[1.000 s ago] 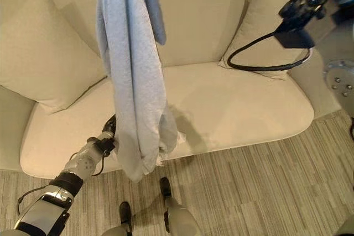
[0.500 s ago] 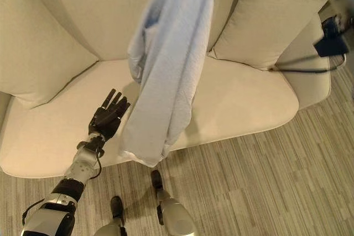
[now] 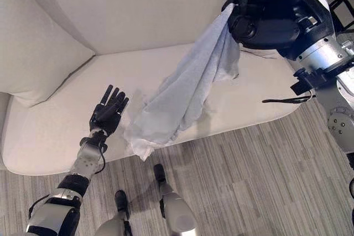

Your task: Hang the clothes on the sofa on the clothes rack.

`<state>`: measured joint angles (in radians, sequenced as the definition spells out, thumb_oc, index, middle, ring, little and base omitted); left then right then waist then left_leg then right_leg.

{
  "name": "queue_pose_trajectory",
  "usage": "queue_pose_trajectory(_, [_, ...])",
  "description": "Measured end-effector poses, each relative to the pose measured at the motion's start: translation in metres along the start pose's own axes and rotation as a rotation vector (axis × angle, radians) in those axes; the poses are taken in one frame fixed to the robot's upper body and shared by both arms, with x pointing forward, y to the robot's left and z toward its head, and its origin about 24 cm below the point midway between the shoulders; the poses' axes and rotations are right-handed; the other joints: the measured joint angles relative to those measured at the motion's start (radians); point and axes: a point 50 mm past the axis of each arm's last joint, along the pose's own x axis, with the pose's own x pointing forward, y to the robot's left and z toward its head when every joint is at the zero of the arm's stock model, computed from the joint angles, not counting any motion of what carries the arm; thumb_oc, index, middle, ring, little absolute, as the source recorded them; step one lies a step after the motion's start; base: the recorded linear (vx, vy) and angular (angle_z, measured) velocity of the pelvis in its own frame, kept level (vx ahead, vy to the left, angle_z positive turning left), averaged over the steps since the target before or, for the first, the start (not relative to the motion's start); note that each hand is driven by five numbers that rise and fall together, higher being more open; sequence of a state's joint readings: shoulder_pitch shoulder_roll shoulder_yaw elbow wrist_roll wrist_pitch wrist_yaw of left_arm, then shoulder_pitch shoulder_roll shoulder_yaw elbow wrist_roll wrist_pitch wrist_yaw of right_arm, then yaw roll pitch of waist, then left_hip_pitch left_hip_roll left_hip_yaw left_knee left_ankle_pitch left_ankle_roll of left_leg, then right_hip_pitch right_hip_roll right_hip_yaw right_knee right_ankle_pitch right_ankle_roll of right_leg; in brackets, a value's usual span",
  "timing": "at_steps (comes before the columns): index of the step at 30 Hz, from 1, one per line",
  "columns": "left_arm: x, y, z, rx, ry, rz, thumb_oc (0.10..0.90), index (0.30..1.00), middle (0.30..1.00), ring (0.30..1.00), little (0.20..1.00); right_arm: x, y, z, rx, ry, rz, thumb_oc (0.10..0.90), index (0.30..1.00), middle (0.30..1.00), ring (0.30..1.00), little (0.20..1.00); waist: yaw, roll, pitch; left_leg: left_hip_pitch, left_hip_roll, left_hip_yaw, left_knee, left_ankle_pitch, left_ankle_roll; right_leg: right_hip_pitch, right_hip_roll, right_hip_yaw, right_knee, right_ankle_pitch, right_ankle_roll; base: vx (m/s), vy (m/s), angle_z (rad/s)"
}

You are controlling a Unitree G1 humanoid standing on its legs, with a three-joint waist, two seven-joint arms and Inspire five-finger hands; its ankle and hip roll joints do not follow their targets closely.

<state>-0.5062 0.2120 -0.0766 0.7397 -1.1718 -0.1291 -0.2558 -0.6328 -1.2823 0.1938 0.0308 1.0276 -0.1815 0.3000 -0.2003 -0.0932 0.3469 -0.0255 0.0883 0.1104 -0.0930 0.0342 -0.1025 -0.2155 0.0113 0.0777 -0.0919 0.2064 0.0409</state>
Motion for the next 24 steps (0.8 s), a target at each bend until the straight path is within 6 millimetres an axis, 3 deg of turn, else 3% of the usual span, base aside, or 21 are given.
queue_pose_trajectory(4, [0.001,-0.009,-0.015,0.168,0.121,-0.068,0.800,0.900,0.900,0.900,0.900,0.024,0.025,0.018,-0.026,-0.064,0.144,0.400,0.300,0.300,0.300,0.300,-0.007,0.000,0.000,-0.008,0.000,0.002,0.000,0.002,-0.002,-0.011,0.002,0.004,0.000,0.002,0.001,0.00,-0.008,-0.02])
queue_pose_trajectory(8, [0.005,-0.024,-0.030,0.269,0.211,-0.152,0.800,0.900,0.900,0.900,0.900,0.027,0.040,0.030,-0.037,-0.116,0.221,0.400,0.300,0.300,0.300,0.300,-0.018,-0.001,0.001,-0.023,-0.001,0.004,0.001,0.002,-0.002,-0.025,0.002,0.006,0.000,0.004,-0.001,0.00,0.000,0.00])
queue_pose_trajectory(17, [0.022,-0.058,-0.029,0.353,0.239,-0.288,0.800,0.900,0.900,0.900,0.900,0.028,0.037,0.026,-0.066,-0.092,0.206,0.400,0.300,0.300,0.300,0.300,-0.030,-0.005,0.016,-0.039,0.002,0.019,0.000,0.000,-0.004,-0.047,0.008,0.021,0.000,0.008,0.001,-0.02,-0.008,-0.05])
queue_pose_trajectory(20, [0.029,-0.070,-0.020,0.392,0.220,-0.330,0.800,0.900,0.900,0.900,0.900,0.049,0.037,0.045,-0.098,-0.131,0.263,0.400,0.300,0.300,0.300,0.300,-0.041,-0.009,0.025,-0.050,0.002,0.020,0.000,0.001,-0.005,-0.057,0.007,0.024,0.000,0.011,0.004,-0.02,-0.042,-0.05])
queue_pose_trajectory(21, [0.031,-0.079,-0.022,0.401,0.215,-0.362,0.731,0.796,0.796,0.796,0.796,0.065,0.043,0.047,-0.061,-0.175,0.244,0.400,0.300,0.300,0.300,0.300,-0.049,-0.014,0.025,-0.048,0.002,0.020,0.000,0.002,-0.006,-0.057,0.009,0.024,0.000,0.011,0.005,0.00,0.000,0.00])
queue_pose_trajectory(23, [0.031,-0.089,-0.027,0.382,0.211,-0.400,0.444,0.366,0.366,0.366,0.366,0.068,0.053,0.051,-0.054,-0.200,0.255,0.400,0.300,0.300,0.300,0.300,-0.041,-0.015,0.027,-0.057,0.003,0.019,0.000,0.005,-0.006,-0.066,0.009,0.022,0.001,0.015,0.000,0.00,-0.009,0.02])
queue_pose_trajectory(24, [0.031,-0.093,-0.031,0.366,0.215,-0.410,0.400,0.300,0.300,0.300,0.300,0.067,0.066,0.055,-0.059,-0.219,0.305,0.400,0.300,0.300,0.300,0.300,-0.035,-0.021,0.030,-0.060,0.005,0.019,0.001,0.005,-0.007,-0.071,0.012,0.023,0.001,0.017,-0.002,0.00,0.000,0.00])
